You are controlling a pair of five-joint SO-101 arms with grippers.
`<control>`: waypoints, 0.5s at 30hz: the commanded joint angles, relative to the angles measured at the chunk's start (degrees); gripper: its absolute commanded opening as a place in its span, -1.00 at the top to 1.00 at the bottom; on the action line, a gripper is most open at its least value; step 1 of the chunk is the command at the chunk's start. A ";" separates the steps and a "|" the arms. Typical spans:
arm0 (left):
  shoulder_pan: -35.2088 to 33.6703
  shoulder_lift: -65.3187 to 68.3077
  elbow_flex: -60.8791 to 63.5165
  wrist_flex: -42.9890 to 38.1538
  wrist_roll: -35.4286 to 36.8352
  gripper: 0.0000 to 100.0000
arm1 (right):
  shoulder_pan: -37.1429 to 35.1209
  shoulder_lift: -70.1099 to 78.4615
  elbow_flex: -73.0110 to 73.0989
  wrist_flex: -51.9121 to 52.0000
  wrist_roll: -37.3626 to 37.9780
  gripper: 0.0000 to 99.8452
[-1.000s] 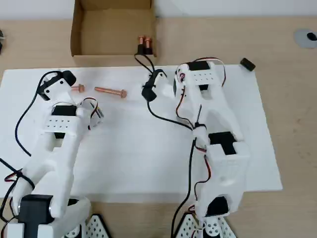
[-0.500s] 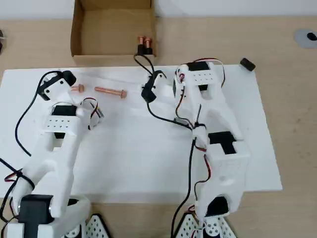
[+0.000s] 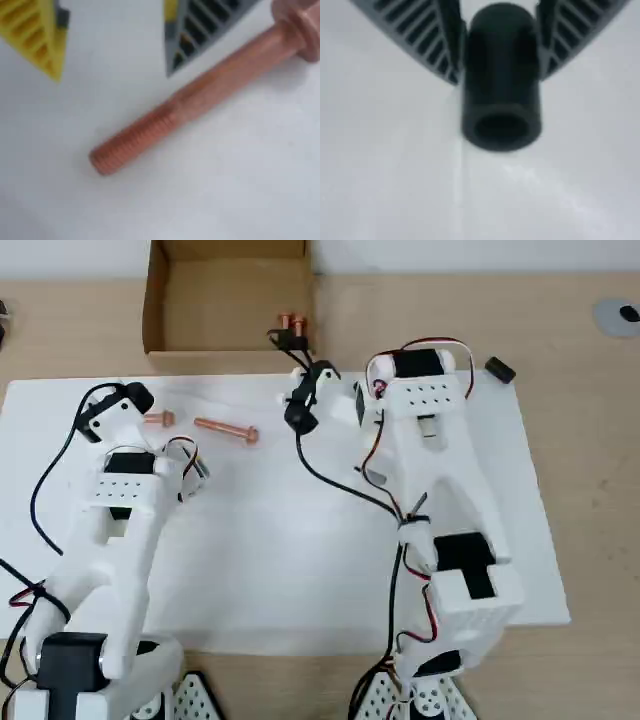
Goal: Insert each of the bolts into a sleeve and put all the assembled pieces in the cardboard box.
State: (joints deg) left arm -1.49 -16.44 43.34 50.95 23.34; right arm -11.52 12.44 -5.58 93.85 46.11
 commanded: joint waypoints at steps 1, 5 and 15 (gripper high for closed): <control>0.62 -0.31 -0.18 -0.70 -0.53 0.69 | 0.48 -3.74 -2.59 0.88 -0.44 0.96; 0.62 -0.31 -0.18 -0.70 -0.53 0.69 | 0.31 -3.56 -2.42 0.97 -0.26 0.96; 0.62 -0.31 -0.18 -0.44 -0.62 0.69 | 0.22 -3.56 1.63 0.44 0.79 0.80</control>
State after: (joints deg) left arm -1.49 -16.44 43.34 50.95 23.34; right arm -11.52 12.26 -4.18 94.37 46.11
